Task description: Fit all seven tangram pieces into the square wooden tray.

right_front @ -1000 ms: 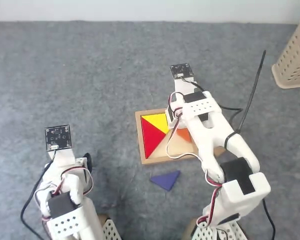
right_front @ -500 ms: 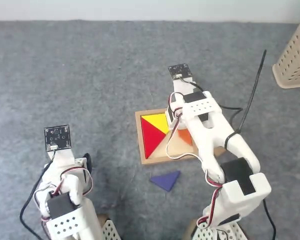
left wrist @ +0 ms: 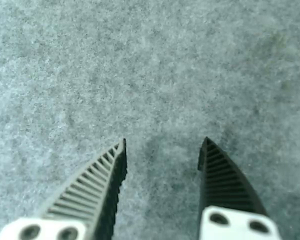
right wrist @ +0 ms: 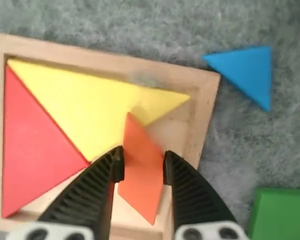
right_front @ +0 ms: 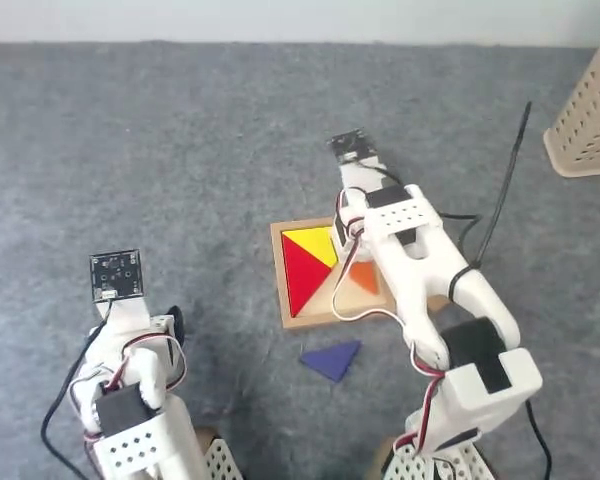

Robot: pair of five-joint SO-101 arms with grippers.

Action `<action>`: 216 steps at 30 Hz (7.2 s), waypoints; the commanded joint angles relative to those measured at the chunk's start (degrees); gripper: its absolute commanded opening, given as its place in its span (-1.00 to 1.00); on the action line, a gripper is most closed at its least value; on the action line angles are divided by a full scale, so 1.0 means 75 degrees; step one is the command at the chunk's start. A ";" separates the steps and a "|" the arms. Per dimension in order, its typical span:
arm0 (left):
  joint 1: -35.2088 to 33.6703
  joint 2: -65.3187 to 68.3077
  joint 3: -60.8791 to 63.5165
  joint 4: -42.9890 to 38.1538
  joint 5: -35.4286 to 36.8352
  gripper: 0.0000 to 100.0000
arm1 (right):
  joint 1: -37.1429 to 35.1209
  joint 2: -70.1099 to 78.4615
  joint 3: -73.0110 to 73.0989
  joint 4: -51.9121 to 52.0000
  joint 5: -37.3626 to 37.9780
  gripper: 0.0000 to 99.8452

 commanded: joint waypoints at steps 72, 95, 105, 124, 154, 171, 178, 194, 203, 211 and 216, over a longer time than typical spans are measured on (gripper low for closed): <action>0.0000 -0.0094 -0.0147 0.0023 0.0070 -0.55 | -0.1307 -0.4894 0.3845 -0.0990 0.2168 -1.00; 0.0000 -0.0094 -0.0147 0.0023 0.0070 -0.55 | -0.2456 -0.3405 0.4325 -0.1788 0.2309 -0.99; 0.0000 -0.0094 -0.0147 0.0023 0.0070 -0.55 | -0.2842 -0.3347 0.4325 -0.2081 0.2262 -0.99; 0.0000 -0.0094 -0.0147 0.0023 0.0070 -0.55 | -0.0428 -0.7250 0.3458 0.1483 0.2415 -0.99; 0.0000 -0.0094 -0.0147 0.0023 0.0070 -0.55 | 0.2819 -0.4003 0.2778 0.0944 0.5732 -0.73; 0.0000 -0.0094 -0.0147 0.0023 0.0070 -0.55 | 0.2854 -0.2831 0.0973 0.1717 0.4560 -0.53; 0.0000 -0.0094 -0.0147 0.0023 0.0070 -0.55 | 0.2749 -0.1377 0.0457 0.1741 0.5064 -0.53; 0.0000 -0.0094 -0.0147 0.0023 0.0070 -0.55 | 0.2678 -0.1764 0.2415 0.1190 0.7373 -0.54; 0.0000 -0.0094 -0.0147 0.0023 0.0070 -0.55 | 0.2620 -0.1764 0.2673 0.0369 0.6658 -0.54; 0.0000 -0.0094 -0.0147 0.0023 0.0070 -0.55 | 0.1565 -0.1764 0.2708 0.0557 0.5638 -0.80; 0.0000 -0.0094 -0.0147 0.0023 0.0070 -0.55 | 0.1307 -0.1764 0.2684 0.0733 0.5052 -0.81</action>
